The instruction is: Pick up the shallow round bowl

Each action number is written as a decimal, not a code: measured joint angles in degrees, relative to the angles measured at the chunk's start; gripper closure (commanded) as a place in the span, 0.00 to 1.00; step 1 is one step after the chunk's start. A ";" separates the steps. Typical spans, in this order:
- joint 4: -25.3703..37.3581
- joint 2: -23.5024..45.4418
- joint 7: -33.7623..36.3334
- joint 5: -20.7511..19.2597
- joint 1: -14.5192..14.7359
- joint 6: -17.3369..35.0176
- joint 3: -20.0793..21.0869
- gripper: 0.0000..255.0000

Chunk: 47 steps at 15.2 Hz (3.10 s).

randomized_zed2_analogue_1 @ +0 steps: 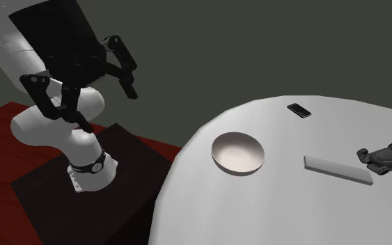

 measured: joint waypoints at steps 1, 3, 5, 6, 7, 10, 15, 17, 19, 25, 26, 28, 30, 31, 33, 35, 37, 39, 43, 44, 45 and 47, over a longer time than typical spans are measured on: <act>0.00 0.00 0.00 0.00 0.00 0.00 0.00 0.00; -1.41 0.56 0.77 0.39 0.25 1.67 0.98 0.00; -3.40 1.17 2.50 1.22 0.80 3.97 2.99 0.00; -3.92 1.81 3.17 1.54 1.03 4.95 3.79 0.00; -5.05 2.48 3.95 1.96 1.32 6.54 4.77 0.00; -7.26 4.90 5.81 2.86 2.02 10.58 7.14 0.00; -9.35 10.44 9.79 4.41 3.42 17.32 11.84 0.00; -9.45 13.41 11.09 4.71 3.73 19.99 13.45 0.00; -10.12 16.48 12.74 5.04 4.18 23.34 15.40 0.00; -9.07 26.62 18.35 4.49 4.98 31.28 20.98 0.00; -8.93 28.61 19.50 4.13 5.08 32.90 21.99 0.00; -7.68 32.79 21.84 3.00 5.14 35.31 23.76 0.00; -6.42 36.72 23.95 1.51 5.12 37.37 25.09 0.00; -5.97 38.49 25.09 0.75 5.19 38.39 25.71 0.00; -5.74 40.71 26.54 -0.27 5.34 40.13 26.42 0.00; -6.06 42.06 27.03 -0.89 5.30 41.69 26.59 0.00; -6.87 42.94 27.45 -1.30 5.35 43.32 26.77 0.00; -7.30 44.19 27.80 -1.94 5.26 44.92 26.79 0.00; -7.37 44.78 27.98 -2.26 5.23 45.57 26.81 1.00; -7.38 44.80 27.98 -2.27 5.22 45.60 26.80 1.00; -7.37 44.79 27.98 -2.27 5.22 45.60 26.80 1.00; -7.37 44.79 27.99 -2.28 5.22 45.61 26.80 1.00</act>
